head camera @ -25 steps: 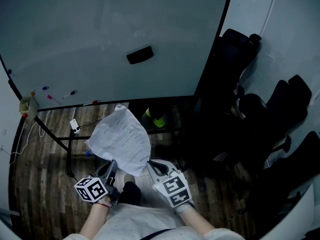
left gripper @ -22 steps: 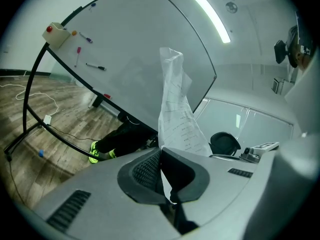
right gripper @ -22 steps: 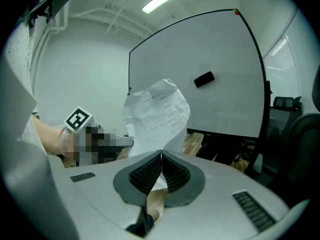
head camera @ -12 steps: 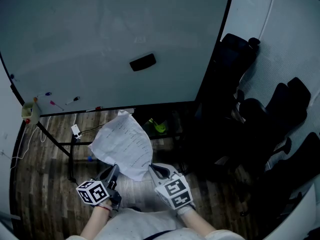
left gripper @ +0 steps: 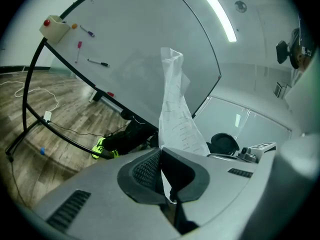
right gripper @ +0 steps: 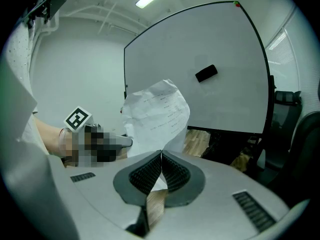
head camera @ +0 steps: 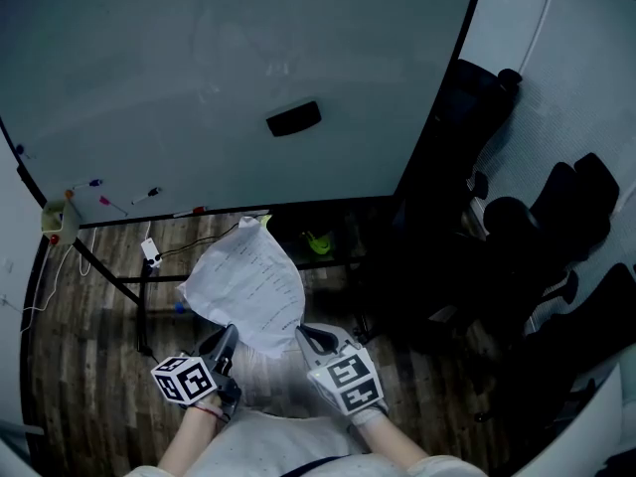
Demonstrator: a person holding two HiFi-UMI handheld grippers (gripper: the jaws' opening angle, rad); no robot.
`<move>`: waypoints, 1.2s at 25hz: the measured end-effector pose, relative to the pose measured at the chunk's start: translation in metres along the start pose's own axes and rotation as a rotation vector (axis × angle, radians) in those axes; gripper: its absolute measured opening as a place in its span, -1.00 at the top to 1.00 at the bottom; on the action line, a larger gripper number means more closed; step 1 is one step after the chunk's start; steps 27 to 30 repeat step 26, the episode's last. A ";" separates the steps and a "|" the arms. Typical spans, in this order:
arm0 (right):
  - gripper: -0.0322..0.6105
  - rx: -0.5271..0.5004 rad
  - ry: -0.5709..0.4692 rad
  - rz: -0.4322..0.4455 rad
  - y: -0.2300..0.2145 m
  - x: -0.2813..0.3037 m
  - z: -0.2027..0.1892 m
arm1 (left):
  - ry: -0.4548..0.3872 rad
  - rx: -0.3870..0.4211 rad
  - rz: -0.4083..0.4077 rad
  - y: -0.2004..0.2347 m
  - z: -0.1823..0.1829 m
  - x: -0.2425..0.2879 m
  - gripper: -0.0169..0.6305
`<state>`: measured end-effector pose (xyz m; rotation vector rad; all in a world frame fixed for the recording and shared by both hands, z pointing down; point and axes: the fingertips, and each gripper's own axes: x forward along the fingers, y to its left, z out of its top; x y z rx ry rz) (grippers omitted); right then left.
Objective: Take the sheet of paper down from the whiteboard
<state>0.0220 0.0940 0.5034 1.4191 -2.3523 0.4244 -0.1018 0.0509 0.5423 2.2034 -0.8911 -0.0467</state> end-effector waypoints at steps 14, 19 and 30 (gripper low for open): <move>0.84 0.030 0.026 0.003 0.000 -0.001 -0.013 | 0.025 -0.026 0.004 0.003 -0.012 -0.002 0.90; 0.84 0.044 0.024 0.016 0.002 -0.001 -0.016 | 0.024 -0.021 0.011 0.003 -0.012 -0.005 0.90; 0.84 0.048 0.017 0.023 0.004 -0.001 -0.015 | 0.024 -0.016 0.018 0.001 -0.012 -0.009 0.90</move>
